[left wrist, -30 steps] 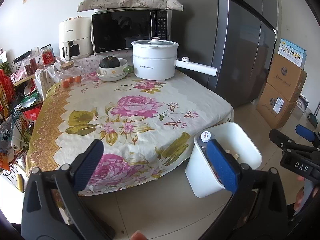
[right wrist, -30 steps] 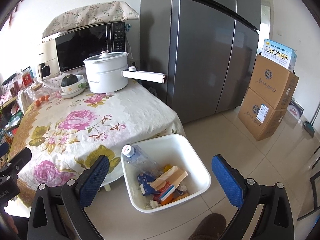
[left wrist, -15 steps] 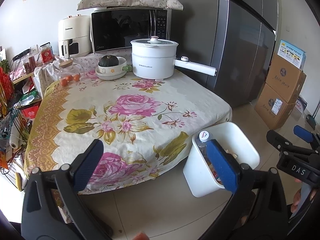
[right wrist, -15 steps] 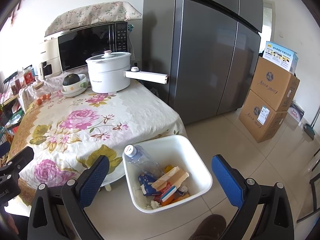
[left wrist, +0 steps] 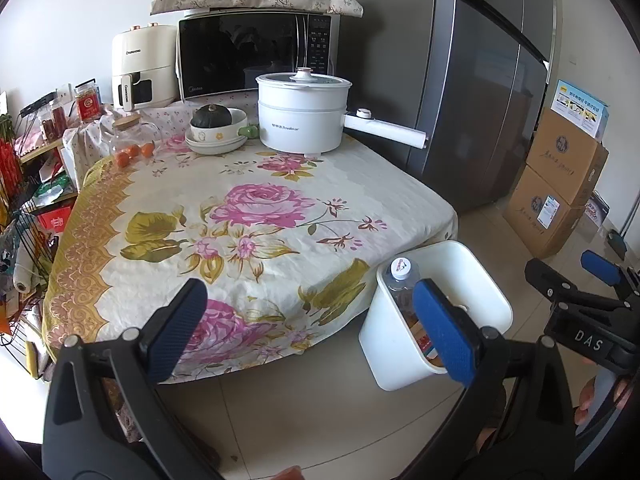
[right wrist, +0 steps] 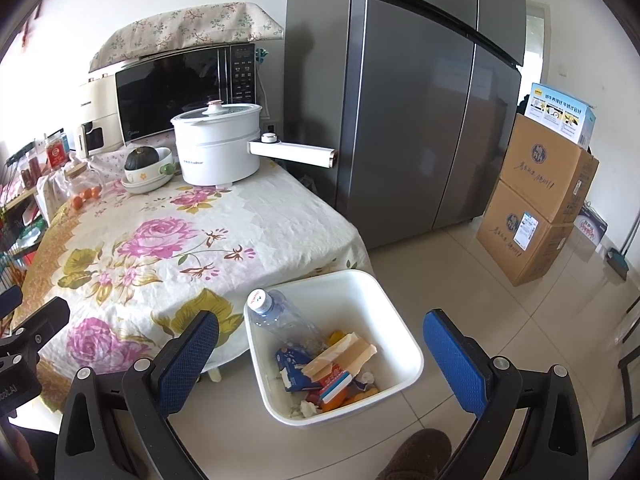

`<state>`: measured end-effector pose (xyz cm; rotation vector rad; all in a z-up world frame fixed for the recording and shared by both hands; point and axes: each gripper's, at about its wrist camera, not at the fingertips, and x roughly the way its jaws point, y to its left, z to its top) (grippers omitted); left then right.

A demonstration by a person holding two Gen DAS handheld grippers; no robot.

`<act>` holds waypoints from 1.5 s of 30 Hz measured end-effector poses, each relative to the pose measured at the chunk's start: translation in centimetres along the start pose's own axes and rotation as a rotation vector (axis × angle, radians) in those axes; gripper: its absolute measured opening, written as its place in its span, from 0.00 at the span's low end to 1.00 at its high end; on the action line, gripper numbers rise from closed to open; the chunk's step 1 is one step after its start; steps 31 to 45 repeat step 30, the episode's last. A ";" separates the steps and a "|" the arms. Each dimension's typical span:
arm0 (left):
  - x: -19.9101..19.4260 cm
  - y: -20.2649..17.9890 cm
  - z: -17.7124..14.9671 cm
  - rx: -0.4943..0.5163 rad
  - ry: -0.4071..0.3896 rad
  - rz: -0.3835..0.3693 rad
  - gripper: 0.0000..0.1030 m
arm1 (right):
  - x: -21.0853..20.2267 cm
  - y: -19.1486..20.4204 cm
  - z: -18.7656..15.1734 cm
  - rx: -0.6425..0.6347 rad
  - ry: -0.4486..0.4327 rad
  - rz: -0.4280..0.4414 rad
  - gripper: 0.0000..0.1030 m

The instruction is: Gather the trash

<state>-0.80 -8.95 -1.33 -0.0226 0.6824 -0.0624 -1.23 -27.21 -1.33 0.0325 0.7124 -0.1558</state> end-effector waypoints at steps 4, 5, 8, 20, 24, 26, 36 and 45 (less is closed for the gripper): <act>-0.1 0.2 0.1 -0.013 0.001 -0.020 0.99 | 0.0 0.0 0.0 0.000 -0.001 0.000 1.00; -0.1 0.2 0.1 -0.017 0.002 -0.021 0.99 | 0.0 0.0 0.0 0.000 -0.001 -0.001 1.00; -0.2 0.1 0.2 -0.013 -0.006 -0.005 0.99 | 0.1 -0.2 0.0 0.002 -0.004 -0.003 1.00; -0.5 0.1 0.2 -0.021 -0.013 0.010 0.99 | 0.1 -0.4 0.0 0.003 -0.006 -0.005 1.00; -0.3 0.5 0.1 -0.036 -0.005 0.007 0.98 | 0.0 -0.4 0.0 0.004 -0.006 -0.002 1.00; -0.2 0.8 0.0 -0.043 -0.005 0.010 0.97 | -0.1 -0.3 0.0 0.001 -0.009 0.003 1.00; -0.3 1.3 0.0 -0.050 -0.010 0.011 0.97 | -0.1 0.2 0.0 -0.017 -0.016 0.002 1.00; -0.3 1.3 0.0 -0.050 -0.010 0.011 0.97 | -0.1 0.2 0.0 -0.017 -0.016 0.002 1.00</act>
